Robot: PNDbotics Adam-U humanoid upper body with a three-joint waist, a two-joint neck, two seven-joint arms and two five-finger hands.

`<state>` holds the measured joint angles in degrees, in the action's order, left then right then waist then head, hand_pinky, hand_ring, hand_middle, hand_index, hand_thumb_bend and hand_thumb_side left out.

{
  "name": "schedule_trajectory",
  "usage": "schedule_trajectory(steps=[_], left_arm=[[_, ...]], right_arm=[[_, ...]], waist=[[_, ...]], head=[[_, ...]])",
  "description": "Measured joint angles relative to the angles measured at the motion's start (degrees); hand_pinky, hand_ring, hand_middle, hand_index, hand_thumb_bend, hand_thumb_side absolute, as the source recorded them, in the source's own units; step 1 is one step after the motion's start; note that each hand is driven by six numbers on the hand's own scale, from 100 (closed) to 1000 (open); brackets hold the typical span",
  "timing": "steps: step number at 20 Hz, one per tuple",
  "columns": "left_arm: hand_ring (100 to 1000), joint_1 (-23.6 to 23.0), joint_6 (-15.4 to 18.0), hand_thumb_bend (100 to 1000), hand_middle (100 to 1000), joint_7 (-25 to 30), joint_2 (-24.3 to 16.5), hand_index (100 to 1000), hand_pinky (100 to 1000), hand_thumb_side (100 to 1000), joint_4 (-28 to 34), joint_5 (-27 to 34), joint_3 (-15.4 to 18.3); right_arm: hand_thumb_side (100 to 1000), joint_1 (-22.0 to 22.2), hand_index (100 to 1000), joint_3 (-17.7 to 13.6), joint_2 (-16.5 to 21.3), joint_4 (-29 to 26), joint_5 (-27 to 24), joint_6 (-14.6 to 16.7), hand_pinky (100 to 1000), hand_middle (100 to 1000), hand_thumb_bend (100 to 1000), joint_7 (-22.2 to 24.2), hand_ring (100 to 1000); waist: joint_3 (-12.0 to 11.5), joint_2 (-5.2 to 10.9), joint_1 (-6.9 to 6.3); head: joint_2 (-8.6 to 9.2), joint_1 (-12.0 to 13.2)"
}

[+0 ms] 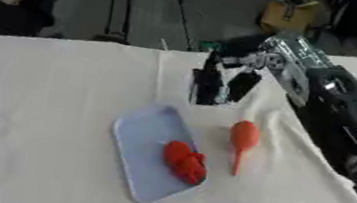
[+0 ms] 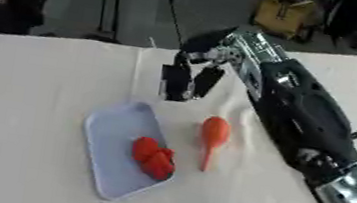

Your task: Pick up objects on the table and place them in the box.

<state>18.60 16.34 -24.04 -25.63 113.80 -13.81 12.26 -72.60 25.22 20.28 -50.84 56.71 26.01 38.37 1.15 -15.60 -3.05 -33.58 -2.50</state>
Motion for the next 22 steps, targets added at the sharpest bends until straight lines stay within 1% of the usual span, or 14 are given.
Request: schedule_trajectory(steps=[1, 2, 3, 4, 5, 6, 7, 9, 15, 22], left_arm=[[912, 0.0, 0.0, 100, 859, 0.0, 0.0, 784, 794, 936, 0.0, 0.0, 0.0], [912, 0.0, 0.0, 100, 859, 0.0, 0.0, 784, 794, 934, 0.0, 0.0, 0.0], [912, 0.0, 0.0, 100, 859, 0.0, 0.0, 784, 794, 936, 0.0, 0.0, 0.0], [912, 0.0, 0.0, 100, 859, 0.0, 0.0, 784, 794, 936, 0.0, 0.0, 0.0], [912, 0.0, 0.0, 100, 859, 0.0, 0.0, 784, 794, 936, 0.0, 0.0, 0.0], [912, 0.0, 0.0, 100, 859, 0.0, 0.0, 784, 794, 936, 0.0, 0.0, 0.0], [912, 0.0, 0.0, 100, 859, 0.0, 0.0, 784, 794, 937, 0.0, 0.0, 0.0], [912, 0.0, 0.0, 100, 860, 0.0, 0.0, 784, 794, 937, 0.0, 0.0, 0.0], [913, 0.1, 0.0, 100, 860, 0.0, 0.0, 784, 794, 937, 0.0, 0.0, 0.0], [913, 0.5, 0.0, 100, 860, 0.0, 0.0, 784, 794, 937, 0.0, 0.1, 0.0]], right_arm=[[621, 0.0, 636, 0.4, 0.2, -1.1, -0.7, -0.1, 996, 727, 152, 0.1, 965], [678, 0.0, 636, 0.8, 0.4, -2.3, -1.4, -0.1, 995, 728, 174, 0.1, 964], [626, 0.0, 636, 1.2, 0.7, -3.5, -2.1, -0.2, 995, 724, 147, 0.2, 964], [638, 0.0, 636, 1.7, 1.0, -4.8, -2.9, -0.2, 995, 724, 171, 0.2, 964], [627, 0.0, 636, 2.2, 1.2, -6.0, -3.6, -0.2, 995, 723, 146, 0.2, 963], [644, 0.0, 636, 2.8, 1.3, -7.1, -4.3, -0.3, 995, 722, 186, 0.3, 963], [626, 0.0, 634, 3.5, 1.4, -8.1, -5.0, -0.3, 995, 720, 144, 0.3, 963], [626, 0.0, 633, 4.7, 1.7, -9.4, -6.1, -0.3, 994, 717, 143, 0.3, 962], [624, 0.1, 626, 7.1, 1.6, -10.5, -7.0, -0.2, 994, 709, 142, 0.2, 960], [625, 1.3, 622, 8.4, 0.4, -10.5, -7.2, 0.1, 993, 699, 146, -0.1, 956]], waist=[[0.0, 0.00, 0.00], [0.0, 0.01, -0.01], [0.1, 0.01, 0.01], [0.1, 0.01, 0.06], [0.1, 0.02, 0.12], [0.1, 0.02, 0.17], [0.1, 0.02, 0.19], [0.1, 0.03, 0.20], [-0.4, 0.05, 0.15], [-0.8, 0.05, -0.08]], head=[[-0.07, 0.1], [-0.08, 0.2], [-0.09, 0.3], [-0.09, 0.4], [-0.09, 0.4], [-0.10, 0.5], [-0.10, 0.5], [-0.10, 0.5], [-0.10, 0.3], [-0.07, -0.1]])
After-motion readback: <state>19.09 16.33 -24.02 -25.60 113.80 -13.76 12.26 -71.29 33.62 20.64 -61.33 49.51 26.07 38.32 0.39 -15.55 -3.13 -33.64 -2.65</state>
